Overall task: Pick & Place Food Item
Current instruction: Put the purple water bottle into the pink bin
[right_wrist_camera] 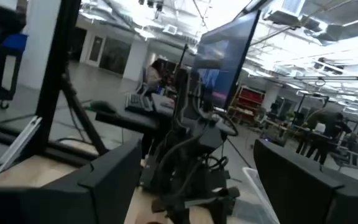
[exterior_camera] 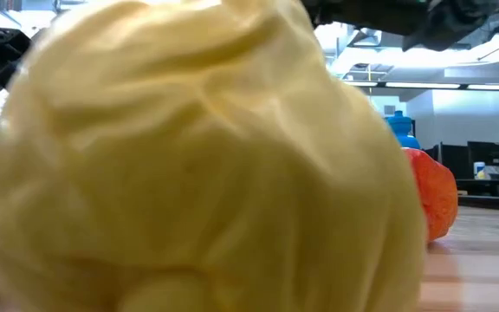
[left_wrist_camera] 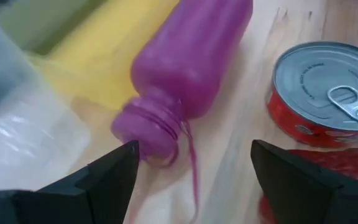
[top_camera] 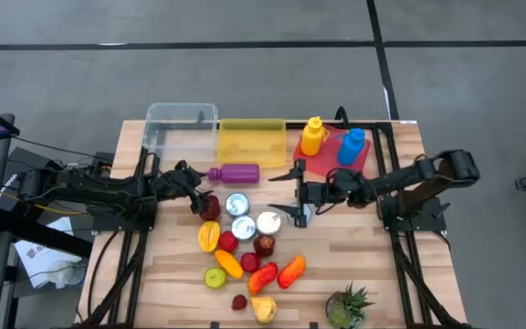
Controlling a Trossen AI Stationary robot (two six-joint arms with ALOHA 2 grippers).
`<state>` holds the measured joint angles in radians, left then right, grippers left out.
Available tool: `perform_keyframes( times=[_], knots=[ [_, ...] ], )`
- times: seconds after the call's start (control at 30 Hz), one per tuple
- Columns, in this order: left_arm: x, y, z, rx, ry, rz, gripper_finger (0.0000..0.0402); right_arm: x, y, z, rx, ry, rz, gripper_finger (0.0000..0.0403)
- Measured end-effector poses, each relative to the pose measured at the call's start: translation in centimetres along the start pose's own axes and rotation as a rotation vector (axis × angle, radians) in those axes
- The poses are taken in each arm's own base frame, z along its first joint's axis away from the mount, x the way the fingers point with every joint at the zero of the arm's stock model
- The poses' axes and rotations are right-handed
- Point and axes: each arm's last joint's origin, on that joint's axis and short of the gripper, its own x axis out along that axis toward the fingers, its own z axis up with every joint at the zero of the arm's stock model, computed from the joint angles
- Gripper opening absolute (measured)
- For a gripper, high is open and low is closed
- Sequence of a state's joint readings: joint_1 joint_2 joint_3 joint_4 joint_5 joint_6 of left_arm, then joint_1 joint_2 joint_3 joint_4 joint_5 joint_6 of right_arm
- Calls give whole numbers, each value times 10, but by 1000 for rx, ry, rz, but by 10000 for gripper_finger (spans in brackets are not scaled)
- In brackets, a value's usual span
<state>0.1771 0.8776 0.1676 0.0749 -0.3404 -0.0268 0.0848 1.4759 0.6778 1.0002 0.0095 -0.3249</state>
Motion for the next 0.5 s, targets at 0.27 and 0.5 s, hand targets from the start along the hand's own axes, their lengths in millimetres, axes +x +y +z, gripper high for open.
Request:
perform_keyframes(
  times=[0.27,0.5],
  knots=[
    [1,6,24,87,-43,65,301,-18,1,-5,-16,66,23,301],
    [24,9,29,130,88,47,301,-19,4,-13,-21,143,49,301]
  ],
)
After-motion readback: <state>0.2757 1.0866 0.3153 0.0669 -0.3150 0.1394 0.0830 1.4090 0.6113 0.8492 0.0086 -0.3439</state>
